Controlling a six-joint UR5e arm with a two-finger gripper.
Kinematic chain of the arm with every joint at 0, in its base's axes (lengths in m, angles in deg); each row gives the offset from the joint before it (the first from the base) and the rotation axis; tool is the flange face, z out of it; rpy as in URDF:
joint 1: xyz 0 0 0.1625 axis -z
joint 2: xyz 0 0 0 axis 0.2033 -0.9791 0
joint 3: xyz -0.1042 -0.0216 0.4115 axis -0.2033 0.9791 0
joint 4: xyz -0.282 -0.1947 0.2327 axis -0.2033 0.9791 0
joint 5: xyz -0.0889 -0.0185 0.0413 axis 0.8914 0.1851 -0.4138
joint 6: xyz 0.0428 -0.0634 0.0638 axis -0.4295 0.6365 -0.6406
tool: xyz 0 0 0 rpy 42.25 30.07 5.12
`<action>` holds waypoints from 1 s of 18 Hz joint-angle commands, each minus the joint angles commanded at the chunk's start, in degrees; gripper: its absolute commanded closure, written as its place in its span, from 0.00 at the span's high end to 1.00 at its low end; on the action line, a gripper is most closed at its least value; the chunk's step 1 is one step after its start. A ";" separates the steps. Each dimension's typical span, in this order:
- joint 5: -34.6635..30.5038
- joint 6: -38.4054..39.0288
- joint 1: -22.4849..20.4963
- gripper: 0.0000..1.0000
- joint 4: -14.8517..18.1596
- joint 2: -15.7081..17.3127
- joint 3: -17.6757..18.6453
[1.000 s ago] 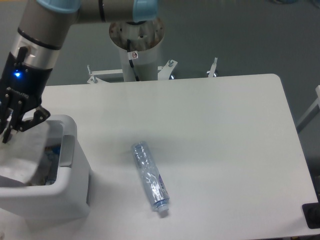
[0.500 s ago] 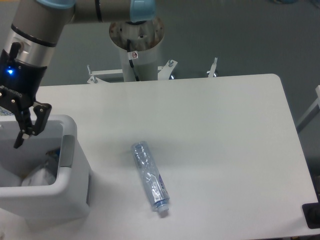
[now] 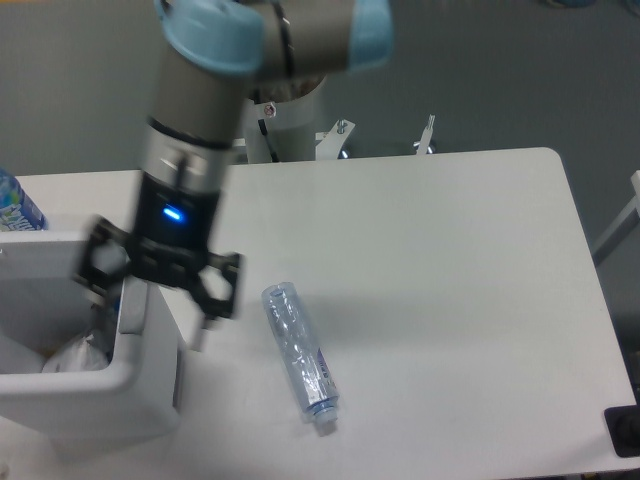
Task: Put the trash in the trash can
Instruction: 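Move the open gripper over the clear plastic bottle and lower it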
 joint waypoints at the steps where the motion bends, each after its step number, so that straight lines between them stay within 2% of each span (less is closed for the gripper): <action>1: -0.71 0.17 -0.53 1.00 0.09 -0.79 0.17; 3: -2.37 1.92 -1.32 1.00 0.09 -2.37 0.35; 6: -7.47 2.11 -1.33 1.00 0.09 -6.58 0.53; 8: -7.92 2.20 -1.33 1.00 0.09 -9.83 0.53; 12: -9.06 2.29 -1.33 1.00 0.18 -14.15 0.70; 18: -11.52 2.90 -1.68 1.00 0.00 -17.67 0.53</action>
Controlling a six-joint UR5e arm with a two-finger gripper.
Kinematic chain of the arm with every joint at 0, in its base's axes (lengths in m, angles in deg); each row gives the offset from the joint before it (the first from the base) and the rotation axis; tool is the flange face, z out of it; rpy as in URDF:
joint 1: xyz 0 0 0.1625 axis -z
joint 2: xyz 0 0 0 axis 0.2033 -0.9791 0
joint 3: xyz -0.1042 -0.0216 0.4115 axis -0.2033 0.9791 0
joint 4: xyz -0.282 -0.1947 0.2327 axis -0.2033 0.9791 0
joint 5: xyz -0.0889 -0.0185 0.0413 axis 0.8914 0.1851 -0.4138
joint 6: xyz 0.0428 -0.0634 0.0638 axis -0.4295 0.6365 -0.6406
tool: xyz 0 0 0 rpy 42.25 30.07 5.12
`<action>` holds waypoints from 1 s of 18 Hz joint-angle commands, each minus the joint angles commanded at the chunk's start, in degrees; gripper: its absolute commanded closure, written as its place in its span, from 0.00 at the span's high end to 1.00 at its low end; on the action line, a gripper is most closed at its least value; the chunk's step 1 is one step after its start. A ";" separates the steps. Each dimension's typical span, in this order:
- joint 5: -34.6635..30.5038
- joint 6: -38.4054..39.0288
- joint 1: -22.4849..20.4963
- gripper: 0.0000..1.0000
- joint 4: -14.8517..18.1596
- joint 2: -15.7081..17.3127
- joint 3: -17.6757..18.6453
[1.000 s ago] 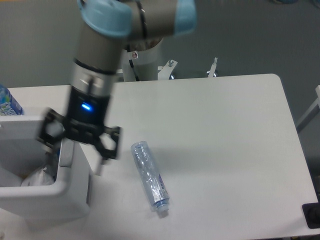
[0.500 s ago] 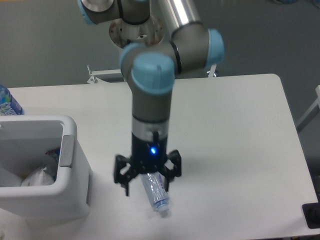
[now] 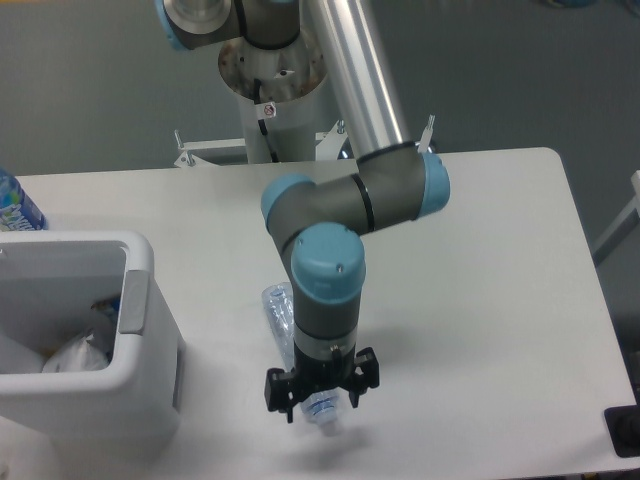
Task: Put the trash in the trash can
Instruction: 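Move the open gripper over the clear plastic bottle and lower it, then close the gripper on the bottle's cap end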
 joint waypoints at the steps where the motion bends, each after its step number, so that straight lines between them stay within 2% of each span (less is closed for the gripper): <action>1: 0.00 0.61 0.00 1.00 -0.09 -0.61 -0.44; 8: -0.35 0.53 0.09 1.00 -0.26 -3.87 -1.32; 13: -3.52 0.62 0.35 0.97 -0.26 -4.93 -1.32; 15: -3.60 0.71 0.44 0.91 -0.26 -4.93 -1.06; 18: -3.69 0.71 0.53 0.74 -0.26 -4.84 -1.06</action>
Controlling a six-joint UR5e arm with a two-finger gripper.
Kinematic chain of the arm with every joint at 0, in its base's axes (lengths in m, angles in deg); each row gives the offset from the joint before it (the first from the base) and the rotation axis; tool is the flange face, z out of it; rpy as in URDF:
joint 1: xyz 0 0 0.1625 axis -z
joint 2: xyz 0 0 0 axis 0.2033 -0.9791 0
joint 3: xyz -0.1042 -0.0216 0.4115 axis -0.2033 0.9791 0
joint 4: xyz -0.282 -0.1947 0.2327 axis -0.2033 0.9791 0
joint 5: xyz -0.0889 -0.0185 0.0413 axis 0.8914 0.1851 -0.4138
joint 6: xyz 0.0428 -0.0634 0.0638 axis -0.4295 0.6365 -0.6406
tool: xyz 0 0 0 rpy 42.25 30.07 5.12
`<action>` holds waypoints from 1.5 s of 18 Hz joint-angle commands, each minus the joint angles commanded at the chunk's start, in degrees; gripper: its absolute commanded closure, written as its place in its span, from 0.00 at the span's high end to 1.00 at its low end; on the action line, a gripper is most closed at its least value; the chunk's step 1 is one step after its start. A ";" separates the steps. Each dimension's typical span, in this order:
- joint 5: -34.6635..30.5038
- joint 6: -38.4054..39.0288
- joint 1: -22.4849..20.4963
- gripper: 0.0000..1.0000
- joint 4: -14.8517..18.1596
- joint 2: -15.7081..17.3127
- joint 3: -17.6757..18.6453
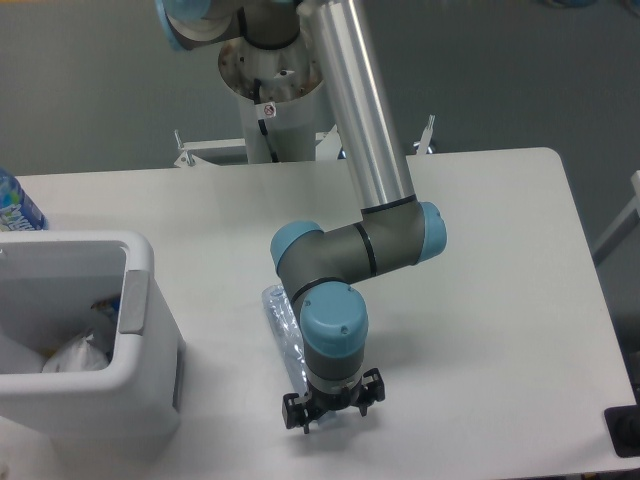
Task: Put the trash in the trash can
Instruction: 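Close the gripper on the bottle's cap end, then lift the bottle upright and carry it over the bin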
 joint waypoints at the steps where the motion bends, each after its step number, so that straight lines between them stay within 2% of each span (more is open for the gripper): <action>1: 0.00 0.00 0.00 0.68 0.00 0.09 0.00; 4: 0.00 0.00 0.00 0.62 0.00 0.18 0.09; 8: -0.44 0.00 0.09 0.47 0.09 0.26 0.35; 10: -0.53 0.09 0.17 0.36 0.09 0.35 0.53; 13: -0.53 0.00 0.18 0.28 0.18 0.53 0.53; 16: -0.53 0.00 0.18 0.28 0.18 0.88 0.53; 20: 0.17 0.00 -0.09 0.25 -0.17 2.89 0.35; 21: 0.35 0.00 -0.70 0.25 -0.26 5.25 -0.17; 23: 0.96 -0.09 -2.54 0.25 -0.70 7.90 -2.27; 24: 2.97 0.17 -3.33 0.25 -1.57 8.78 -4.03; 27: 14.20 5.08 -6.67 0.25 -5.35 9.84 -9.65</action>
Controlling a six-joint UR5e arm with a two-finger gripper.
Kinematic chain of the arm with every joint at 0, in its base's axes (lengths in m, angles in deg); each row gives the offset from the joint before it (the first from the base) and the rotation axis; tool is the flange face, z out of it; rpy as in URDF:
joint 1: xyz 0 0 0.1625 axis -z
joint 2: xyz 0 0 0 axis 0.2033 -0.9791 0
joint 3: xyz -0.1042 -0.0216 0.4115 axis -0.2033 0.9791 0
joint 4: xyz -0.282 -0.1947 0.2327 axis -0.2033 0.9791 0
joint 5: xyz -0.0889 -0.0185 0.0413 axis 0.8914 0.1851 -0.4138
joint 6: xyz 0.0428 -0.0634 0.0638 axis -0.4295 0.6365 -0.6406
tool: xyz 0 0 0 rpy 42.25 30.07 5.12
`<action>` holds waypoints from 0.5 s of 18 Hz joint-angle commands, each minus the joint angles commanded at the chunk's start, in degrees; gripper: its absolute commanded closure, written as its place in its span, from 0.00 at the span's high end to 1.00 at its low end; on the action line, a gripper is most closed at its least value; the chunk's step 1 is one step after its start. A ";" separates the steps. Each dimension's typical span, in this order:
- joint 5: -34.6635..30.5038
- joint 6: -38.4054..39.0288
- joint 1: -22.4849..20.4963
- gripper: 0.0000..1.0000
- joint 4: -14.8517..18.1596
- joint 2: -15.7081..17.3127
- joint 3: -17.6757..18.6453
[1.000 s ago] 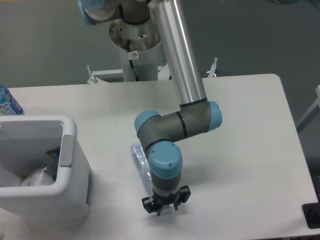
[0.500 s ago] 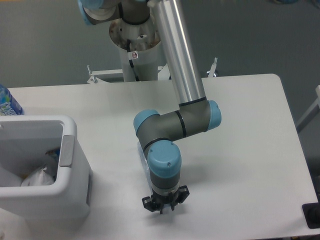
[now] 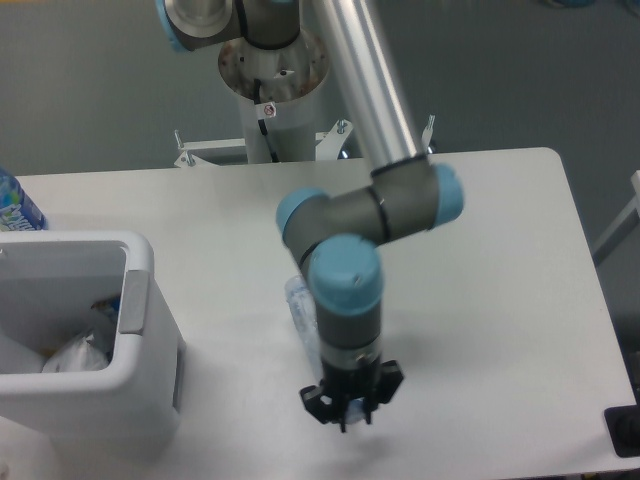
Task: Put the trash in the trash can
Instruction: 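Lift the bottle upright and carry it over the bin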
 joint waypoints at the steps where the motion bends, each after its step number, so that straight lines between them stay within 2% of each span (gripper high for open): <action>1: 2.38 0.45 -0.18 0.25 -1.06 0.44 -1.41; 4: 4.69 0.63 0.43 0.26 -4.83 1.67 -3.88; 9: 5.04 0.02 4.47 0.26 -5.64 6.68 -4.15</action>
